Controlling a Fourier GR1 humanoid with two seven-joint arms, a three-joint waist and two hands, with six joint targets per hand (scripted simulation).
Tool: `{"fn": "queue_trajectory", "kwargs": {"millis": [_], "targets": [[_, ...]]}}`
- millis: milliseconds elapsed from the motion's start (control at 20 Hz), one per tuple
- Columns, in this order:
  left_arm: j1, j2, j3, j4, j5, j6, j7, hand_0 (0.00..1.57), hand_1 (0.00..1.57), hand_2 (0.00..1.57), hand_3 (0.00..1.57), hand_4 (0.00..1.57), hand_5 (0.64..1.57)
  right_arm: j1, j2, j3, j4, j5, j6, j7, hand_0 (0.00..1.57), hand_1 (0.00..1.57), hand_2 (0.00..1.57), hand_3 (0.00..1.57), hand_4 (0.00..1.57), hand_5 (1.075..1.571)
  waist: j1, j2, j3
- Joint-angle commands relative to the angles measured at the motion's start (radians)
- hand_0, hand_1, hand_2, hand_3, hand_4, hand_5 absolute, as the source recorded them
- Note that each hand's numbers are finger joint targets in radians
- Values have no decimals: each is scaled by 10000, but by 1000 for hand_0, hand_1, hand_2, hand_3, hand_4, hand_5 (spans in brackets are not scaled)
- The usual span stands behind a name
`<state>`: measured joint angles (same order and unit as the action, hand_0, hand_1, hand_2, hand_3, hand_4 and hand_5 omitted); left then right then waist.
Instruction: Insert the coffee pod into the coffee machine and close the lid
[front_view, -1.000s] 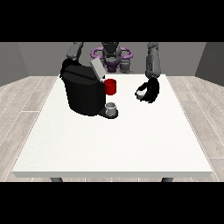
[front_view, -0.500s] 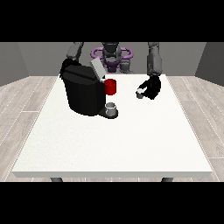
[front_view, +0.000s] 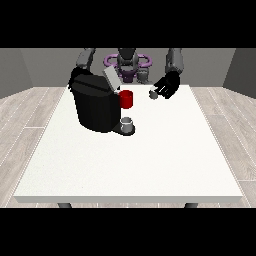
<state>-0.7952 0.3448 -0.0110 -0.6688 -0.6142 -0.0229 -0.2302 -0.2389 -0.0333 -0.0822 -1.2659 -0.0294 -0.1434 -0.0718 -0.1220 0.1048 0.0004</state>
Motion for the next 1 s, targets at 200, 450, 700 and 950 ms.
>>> {"fn": "queue_trajectory", "kwargs": {"millis": [200,450,700,950], "targets": [[-932,204,310,-329,82,-827,216,1272,1272,1342,1293,548,1571,-375,-49,150,87,9,167,77,0,0,0,0,468,1571,-239,38,-4],[-1911,614,703,-360,173,-1173,680,1253,1253,1328,1281,537,1571,-487,237,198,286,63,20,-661,0,0,0,0,476,1571,-438,542,-1],[-2153,1006,1116,141,209,-1175,972,1248,1248,1292,1237,515,1571,-117,186,721,-835,-37,446,116,0,0,0,0,504,1571,-1358,205,-5],[-2939,1379,1427,178,410,-1580,841,1255,1255,1287,1219,471,1571,-401,297,963,-977,303,70,221,0,0,0,0,492,1571,-1477,608,-6]]}}
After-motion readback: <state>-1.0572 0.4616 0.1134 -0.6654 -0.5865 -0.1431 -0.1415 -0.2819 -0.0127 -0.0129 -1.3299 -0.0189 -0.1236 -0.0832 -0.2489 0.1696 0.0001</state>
